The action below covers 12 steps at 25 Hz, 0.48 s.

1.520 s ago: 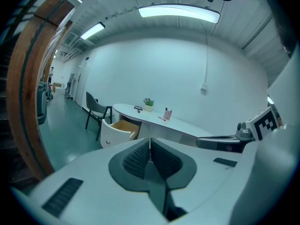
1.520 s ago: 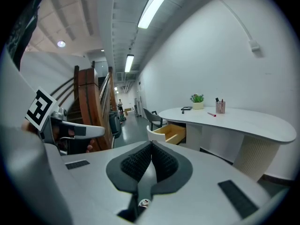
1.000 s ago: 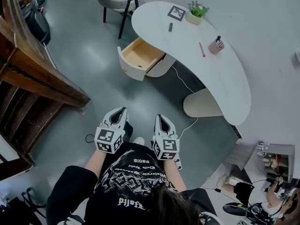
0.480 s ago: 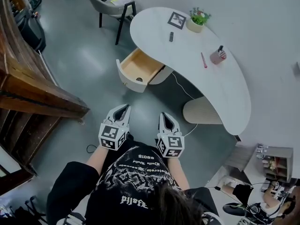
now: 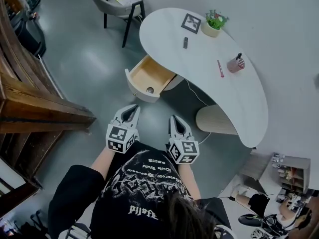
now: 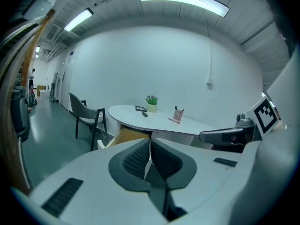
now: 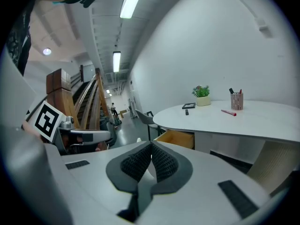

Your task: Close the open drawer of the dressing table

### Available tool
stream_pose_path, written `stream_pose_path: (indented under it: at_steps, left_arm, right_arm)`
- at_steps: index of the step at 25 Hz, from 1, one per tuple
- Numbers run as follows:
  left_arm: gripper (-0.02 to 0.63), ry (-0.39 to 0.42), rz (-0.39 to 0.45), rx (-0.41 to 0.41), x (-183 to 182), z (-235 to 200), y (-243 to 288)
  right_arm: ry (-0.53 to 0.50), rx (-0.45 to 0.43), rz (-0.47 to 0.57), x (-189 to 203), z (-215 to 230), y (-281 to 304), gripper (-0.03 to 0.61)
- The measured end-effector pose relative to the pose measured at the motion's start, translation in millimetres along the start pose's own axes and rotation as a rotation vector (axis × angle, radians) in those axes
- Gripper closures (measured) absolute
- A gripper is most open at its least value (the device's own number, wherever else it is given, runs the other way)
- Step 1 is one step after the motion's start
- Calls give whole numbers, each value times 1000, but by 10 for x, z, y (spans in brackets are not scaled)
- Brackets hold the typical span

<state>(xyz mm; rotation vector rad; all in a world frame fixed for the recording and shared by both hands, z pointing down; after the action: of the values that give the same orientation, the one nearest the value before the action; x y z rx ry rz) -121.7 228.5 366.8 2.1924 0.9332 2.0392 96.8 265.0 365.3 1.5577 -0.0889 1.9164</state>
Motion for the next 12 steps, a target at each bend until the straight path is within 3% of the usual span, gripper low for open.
stream_pose_path:
  at_steps: [12]
  left_arm:
    - [586, -16, -3, 12, -56, -357, 107]
  right_arm:
    - [28, 7, 12, -31, -59, 321, 552]
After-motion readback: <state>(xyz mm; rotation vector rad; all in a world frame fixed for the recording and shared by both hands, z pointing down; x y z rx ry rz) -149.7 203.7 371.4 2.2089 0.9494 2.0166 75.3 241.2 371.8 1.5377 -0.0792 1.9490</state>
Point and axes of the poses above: the fingertips, and each gripper's own axes: y forward along the fingers, z to its right, x out of its underside, the point moved 8 cm from there along -y, backward along the fingers, and after that the axes turned 9 degrees about -x, right-handed, at the moved point
